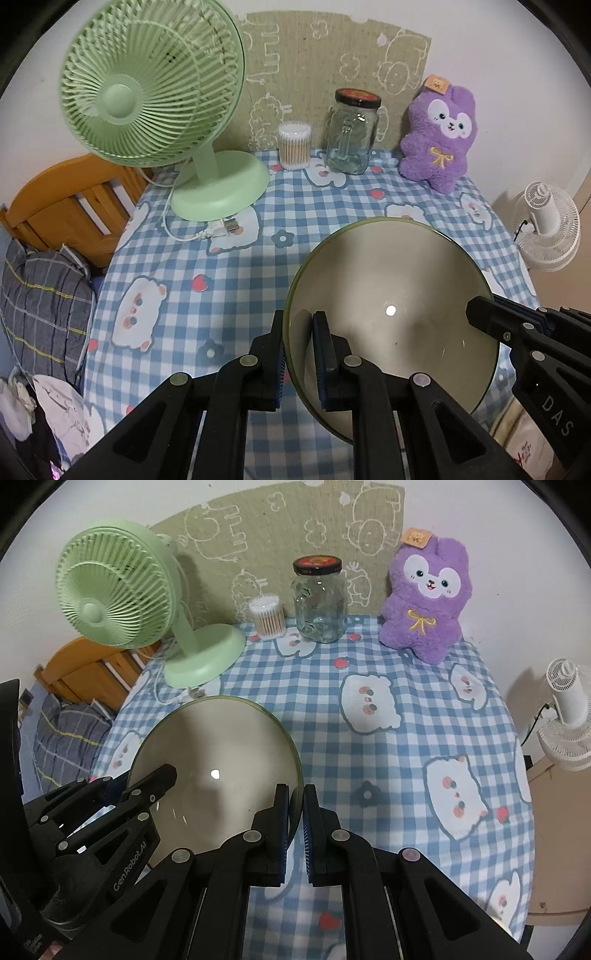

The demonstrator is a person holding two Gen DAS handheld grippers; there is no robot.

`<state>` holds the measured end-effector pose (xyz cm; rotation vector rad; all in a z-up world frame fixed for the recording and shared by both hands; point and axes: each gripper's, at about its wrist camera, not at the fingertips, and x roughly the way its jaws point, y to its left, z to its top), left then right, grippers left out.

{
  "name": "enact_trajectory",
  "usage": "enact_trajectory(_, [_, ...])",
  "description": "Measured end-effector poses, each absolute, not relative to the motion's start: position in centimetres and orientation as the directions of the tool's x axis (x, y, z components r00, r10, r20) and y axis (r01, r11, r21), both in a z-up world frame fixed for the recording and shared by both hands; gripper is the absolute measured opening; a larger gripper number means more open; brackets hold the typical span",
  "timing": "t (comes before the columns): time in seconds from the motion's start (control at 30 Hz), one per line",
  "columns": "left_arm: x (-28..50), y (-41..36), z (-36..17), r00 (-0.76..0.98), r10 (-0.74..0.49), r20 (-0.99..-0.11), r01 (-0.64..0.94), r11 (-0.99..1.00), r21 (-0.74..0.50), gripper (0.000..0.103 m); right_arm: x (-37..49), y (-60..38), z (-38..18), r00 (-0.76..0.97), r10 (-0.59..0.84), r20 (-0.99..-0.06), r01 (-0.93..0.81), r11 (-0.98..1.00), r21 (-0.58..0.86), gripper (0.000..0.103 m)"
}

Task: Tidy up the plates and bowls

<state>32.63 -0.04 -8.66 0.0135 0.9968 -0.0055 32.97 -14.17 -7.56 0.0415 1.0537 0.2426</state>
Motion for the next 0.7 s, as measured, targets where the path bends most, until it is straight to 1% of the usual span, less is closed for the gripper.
enact_trajectory(0.43, [26.5,-0.7,-4.6,0.605,-0.003,-0.797,0.018,1.000,0.010,0.011,26.3,-15.1,-3.1,0.534,0.216,-0.817,-0.190,0.973,0.134,0.010])
enact_trajectory(0.7, [22.8,-0.9,-3.1,0.622,-0.024,-0.783,0.024,1.000,-0.011,0.011,21.9,-15.5,-1.6,0.560,0.211,-0.801,-0.197,0.973,0.119,0.010])
